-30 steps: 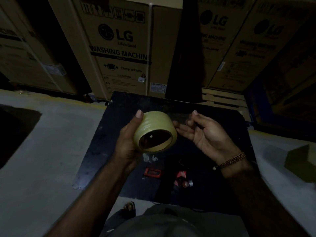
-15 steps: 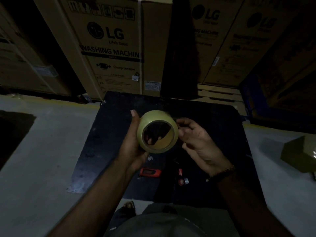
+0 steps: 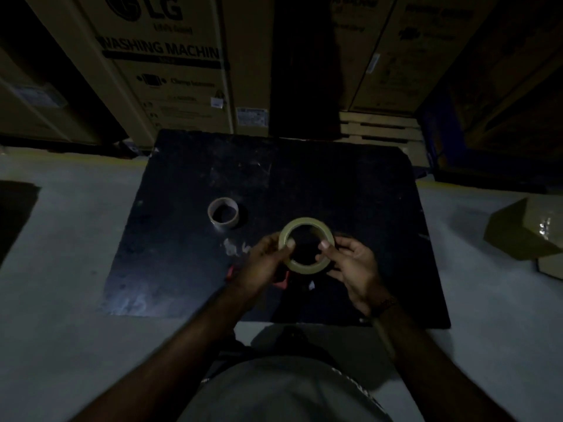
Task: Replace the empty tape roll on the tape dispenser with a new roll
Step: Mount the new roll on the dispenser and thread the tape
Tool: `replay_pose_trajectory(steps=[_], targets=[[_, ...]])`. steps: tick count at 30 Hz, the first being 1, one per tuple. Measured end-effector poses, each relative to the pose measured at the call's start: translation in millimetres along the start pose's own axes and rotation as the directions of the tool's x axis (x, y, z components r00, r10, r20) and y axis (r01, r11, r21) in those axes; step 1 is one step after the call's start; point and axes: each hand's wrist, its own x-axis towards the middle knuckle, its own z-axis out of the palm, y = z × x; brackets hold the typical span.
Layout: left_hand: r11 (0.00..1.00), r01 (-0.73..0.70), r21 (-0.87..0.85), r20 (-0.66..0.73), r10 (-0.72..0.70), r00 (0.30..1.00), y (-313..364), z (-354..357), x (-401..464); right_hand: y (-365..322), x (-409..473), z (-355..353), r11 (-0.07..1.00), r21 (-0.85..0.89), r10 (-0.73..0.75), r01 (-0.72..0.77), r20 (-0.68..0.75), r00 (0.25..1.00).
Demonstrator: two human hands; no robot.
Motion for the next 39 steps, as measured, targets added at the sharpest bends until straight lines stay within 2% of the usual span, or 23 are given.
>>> replay_pose_trajectory(steps=[3, 8, 10, 18, 23, 26, 31, 39], targets=[[0.999, 0.037, -0.009, 0.030, -0.037, 0.999, -44, 7, 1, 32, 13, -17, 0.998, -0.062, 0.032, -0.034, -0.030, 0.999], [0.996, 0.087, 0.031, -0.098, -0.083, 0.992, -97, 20, -8, 93, 37, -39, 0.977, -0.180, 0.110, -0.111, -0.015, 0.994], [0.996, 0.071, 0.052, -0.091, -0.066, 0.994, -108, 21, -14, 108, 44, -45, 0.977, -0.177, 0.123, -0.119, 0.010, 0.992], [0.969, 0.115, 0.219, -0.301, -0.045, 0.952, -126, 18, -24, 124, 53, -41, 0.961, -0.268, 0.092, -0.068, 0.081, 0.992], [0.983, 0.151, 0.103, -0.401, -0.098, 0.911, -131, 22, -22, 127, 60, -39, 0.936, -0.350, 0.081, -0.041, 0.099, 0.992], [0.983, 0.159, 0.094, -0.432, -0.104, 0.896, -139, 20, -17, 131, 64, -37, 0.924, -0.381, 0.061, -0.018, 0.102, 0.993], [0.989, 0.138, 0.055, -0.426, -0.102, 0.899, -144, 20, -17, 130, 65, -42, 0.918, -0.397, 0.051, 0.002, 0.122, 0.991], [0.983, 0.134, -0.123, -0.389, -0.172, 0.905, -129, 13, -23, 129, 66, -45, 0.902, -0.432, 0.038, 0.027, 0.143, 0.989]])
